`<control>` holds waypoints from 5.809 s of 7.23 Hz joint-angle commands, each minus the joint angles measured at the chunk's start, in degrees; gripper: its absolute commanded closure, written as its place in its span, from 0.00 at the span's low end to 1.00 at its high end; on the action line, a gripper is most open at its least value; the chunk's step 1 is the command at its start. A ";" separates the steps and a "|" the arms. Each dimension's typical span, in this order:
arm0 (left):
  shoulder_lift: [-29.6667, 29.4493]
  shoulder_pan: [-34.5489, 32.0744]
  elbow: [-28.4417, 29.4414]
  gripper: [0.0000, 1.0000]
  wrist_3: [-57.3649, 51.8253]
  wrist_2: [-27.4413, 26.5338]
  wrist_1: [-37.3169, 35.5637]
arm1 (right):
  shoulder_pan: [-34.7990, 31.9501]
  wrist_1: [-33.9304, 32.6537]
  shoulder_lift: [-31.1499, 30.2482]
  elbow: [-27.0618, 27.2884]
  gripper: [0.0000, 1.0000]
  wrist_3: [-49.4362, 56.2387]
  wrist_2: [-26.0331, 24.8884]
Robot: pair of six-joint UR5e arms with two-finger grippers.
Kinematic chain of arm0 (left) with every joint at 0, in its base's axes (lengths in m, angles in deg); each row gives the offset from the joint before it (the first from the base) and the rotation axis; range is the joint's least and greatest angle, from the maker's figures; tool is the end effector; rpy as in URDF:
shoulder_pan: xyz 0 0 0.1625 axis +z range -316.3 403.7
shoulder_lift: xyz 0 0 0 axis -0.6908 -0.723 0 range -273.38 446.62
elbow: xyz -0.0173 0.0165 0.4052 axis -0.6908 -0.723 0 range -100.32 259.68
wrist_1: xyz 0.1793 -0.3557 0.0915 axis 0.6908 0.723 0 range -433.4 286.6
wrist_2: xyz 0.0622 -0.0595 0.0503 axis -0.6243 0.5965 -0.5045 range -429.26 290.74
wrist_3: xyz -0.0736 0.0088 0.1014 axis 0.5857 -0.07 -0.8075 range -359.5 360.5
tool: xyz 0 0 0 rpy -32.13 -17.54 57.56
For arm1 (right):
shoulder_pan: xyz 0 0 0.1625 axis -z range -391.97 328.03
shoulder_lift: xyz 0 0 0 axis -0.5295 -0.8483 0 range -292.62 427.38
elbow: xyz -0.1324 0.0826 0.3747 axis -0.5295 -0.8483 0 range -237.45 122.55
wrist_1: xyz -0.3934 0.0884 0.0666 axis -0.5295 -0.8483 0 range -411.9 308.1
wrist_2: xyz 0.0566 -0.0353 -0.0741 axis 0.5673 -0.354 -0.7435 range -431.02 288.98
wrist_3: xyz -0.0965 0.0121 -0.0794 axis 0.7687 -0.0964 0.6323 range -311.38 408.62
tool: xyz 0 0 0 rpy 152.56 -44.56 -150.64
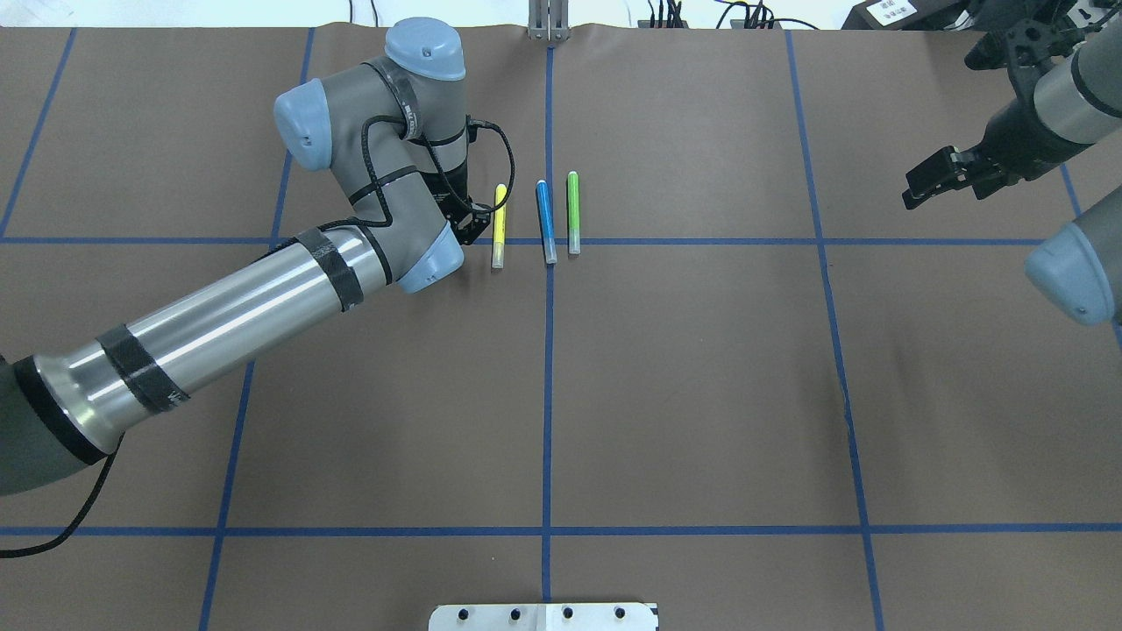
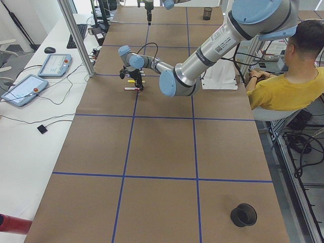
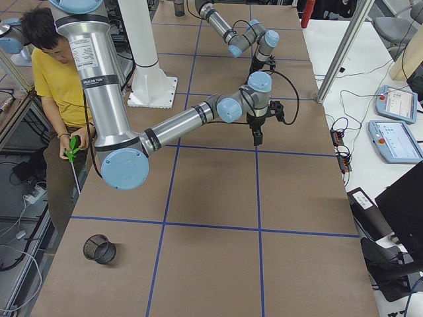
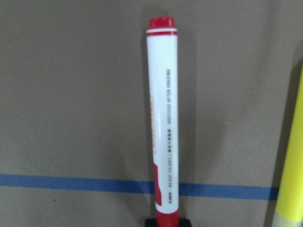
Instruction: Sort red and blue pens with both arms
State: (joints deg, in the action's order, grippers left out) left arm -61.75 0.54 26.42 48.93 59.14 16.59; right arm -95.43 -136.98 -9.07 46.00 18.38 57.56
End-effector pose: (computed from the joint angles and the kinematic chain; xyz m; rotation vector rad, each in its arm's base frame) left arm 0.5703 -0.6106 0.2877 -0.2446 0.7142 0.1001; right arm -0.2080 -0.5396 0.4123 0.1594 -0.8306 -0.1269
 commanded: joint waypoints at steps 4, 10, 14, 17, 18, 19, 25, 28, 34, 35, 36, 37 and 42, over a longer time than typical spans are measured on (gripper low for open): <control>0.79 -1.39 -4.98 1.00 -0.09 0.87 -1.56 | 0.00 0.00 -0.01 0.00 0.01 0.00 0.00; 19.55 -4.99 -50.63 1.00 -18.32 1.23 -37.81 | 0.00 0.00 -0.63 0.44 0.01 0.00 0.18; 40.63 -8.76 -75.89 1.00 -41.50 -9.82 -52.63 | 0.00 0.00 -0.81 0.44 0.01 0.00 0.18; 57.78 -16.85 -81.46 1.00 -63.65 -18.85 -52.28 | 0.09 0.00 -0.89 0.26 0.01 0.00 0.18; 63.84 -20.26 -82.52 1.00 -70.59 -19.76 -51.93 | 0.09 0.00 -0.89 0.18 0.01 0.00 0.18; 70.34 -23.87 -84.18 1.00 -73.53 -20.47 -51.32 | 0.26 0.00 -0.89 0.18 0.01 0.00 0.18; 92.19 -23.99 -83.33 1.00 -73.04 -32.67 -48.86 | 1.32 0.09 -1.51 0.35 0.01 0.09 0.18; 100.44 -23.90 -73.78 1.00 -72.95 -33.48 -31.88 | 2.20 0.09 -1.95 0.35 0.01 0.17 0.18; 104.77 -23.90 -62.15 1.00 -75.57 -24.54 -18.64 | 3.25 0.09 -2.04 0.61 0.01 0.09 0.18; 104.86 -23.90 -61.18 1.00 -76.46 -22.78 -18.45 | 3.34 0.09 -2.30 0.70 0.01 0.18 0.18; 104.77 -23.90 -60.82 1.00 -77.51 -21.02 -18.44 | 3.43 0.17 -2.47 0.70 0.01 0.18 0.18; 104.86 -23.90 -60.21 1.00 -78.56 -20.22 -18.27 | 3.43 0.17 -2.48 0.70 0.01 0.26 0.18; 104.95 -23.90 -52.38 1.00 -79.98 -14.68 -10.18 | 4.04 0.18 -2.48 0.79 0.01 0.26 0.09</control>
State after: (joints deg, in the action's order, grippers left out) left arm 43.18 -23.37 -26.58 -30.80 43.30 5.92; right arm -91.56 -136.80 -11.54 46.76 18.66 57.69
